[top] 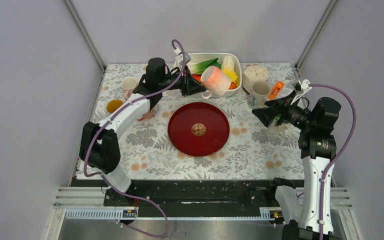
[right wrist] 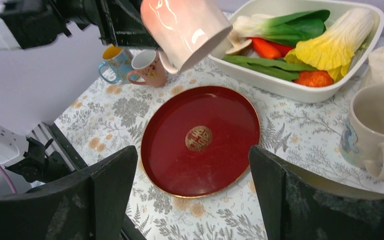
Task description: Turn the mug right side up
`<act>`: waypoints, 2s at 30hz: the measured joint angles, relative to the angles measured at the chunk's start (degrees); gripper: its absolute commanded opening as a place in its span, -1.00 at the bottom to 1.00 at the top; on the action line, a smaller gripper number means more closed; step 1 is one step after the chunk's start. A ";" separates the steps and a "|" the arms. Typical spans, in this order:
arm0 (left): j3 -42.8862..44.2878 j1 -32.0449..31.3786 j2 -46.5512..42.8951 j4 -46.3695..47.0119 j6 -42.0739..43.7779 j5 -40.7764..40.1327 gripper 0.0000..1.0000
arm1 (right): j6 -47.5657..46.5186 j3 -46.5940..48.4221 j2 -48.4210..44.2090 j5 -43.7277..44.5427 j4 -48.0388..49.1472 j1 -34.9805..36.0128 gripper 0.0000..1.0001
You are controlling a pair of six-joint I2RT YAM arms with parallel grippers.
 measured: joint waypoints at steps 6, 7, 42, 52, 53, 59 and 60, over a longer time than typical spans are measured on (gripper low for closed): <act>-8.37 1.18 0.50 22.84 -21.75 3.58 -1.00 | 6.10 -2.19 0.02 -0.46 9.46 1.66 0.81; -9.25 1.31 0.52 26.77 -24.87 3.54 -1.00 | 7.30 -3.45 0.00 -0.46 11.87 2.19 0.81; -24.44 -1.81 1.92 72.02 -60.26 -8.48 -1.00 | 35.12 -21.09 28.44 21.44 87.71 35.06 0.43; -24.44 -3.41 3.43 72.26 -59.89 -8.44 -1.00 | 37.64 -20.44 30.40 23.52 89.26 35.63 0.16; -24.44 -3.67 3.43 72.32 -59.89 -8.41 -1.00 | 37.86 -20.44 30.60 23.80 89.26 35.67 0.14; -24.44 -4.46 3.43 73.02 -59.65 -8.33 -1.00 | 38.64 -20.44 30.84 24.74 89.26 35.71 -0.12; -24.44 -4.46 3.43 73.02 -59.56 -8.35 -1.00 | 38.88 -20.44 30.84 24.76 89.22 35.74 -0.20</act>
